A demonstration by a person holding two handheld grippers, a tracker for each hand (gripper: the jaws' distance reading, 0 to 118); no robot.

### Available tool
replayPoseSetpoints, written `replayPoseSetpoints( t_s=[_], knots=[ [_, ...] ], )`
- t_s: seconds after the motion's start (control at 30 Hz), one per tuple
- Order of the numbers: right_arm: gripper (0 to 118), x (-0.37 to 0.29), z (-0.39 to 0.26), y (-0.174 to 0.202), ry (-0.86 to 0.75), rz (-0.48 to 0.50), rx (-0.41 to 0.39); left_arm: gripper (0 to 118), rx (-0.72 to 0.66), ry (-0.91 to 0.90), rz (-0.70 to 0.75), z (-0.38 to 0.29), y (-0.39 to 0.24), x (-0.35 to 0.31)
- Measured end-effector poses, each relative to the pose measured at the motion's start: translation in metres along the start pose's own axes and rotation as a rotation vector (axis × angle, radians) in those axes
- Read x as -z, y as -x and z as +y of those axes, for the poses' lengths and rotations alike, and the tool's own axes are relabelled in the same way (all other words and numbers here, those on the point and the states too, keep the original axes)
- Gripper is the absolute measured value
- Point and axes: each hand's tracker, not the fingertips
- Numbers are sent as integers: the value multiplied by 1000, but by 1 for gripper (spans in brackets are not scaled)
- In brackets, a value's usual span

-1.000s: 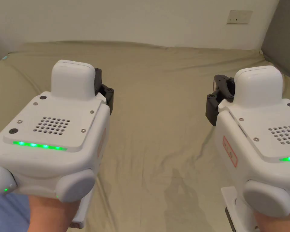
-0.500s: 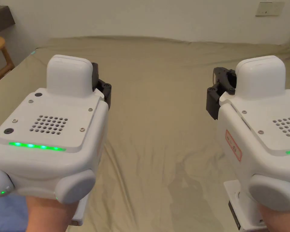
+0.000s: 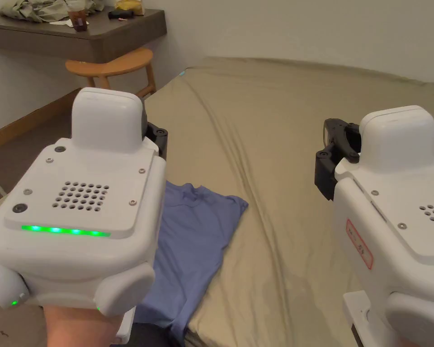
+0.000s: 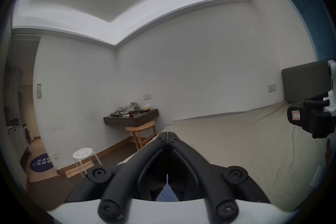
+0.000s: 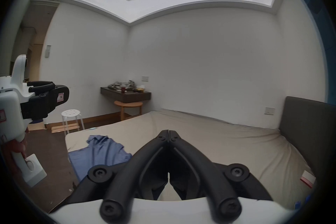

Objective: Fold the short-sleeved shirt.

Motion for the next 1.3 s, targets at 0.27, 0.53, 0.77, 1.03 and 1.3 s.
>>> replayPoseSetpoints(
  t_s=[0.27,0.53,0.77,1.03,1.3],
  knots=[
    [0,22,1,44,7,129,-25,0,-15,39,85,-13,41,-6],
    [0,26,-7,49,40,148,-45,0,-47,104,80,-34,45,12],
    [0,41,-24,42,106,114,-64,0,-10,285,17,-77,36,64],
    [0,73,-47,31,196,76,-83,0,-97,584,-94,-183,37,176],
    [0,99,-65,15,260,46,-101,15,-109,907,-104,-279,36,267]
  ],
)
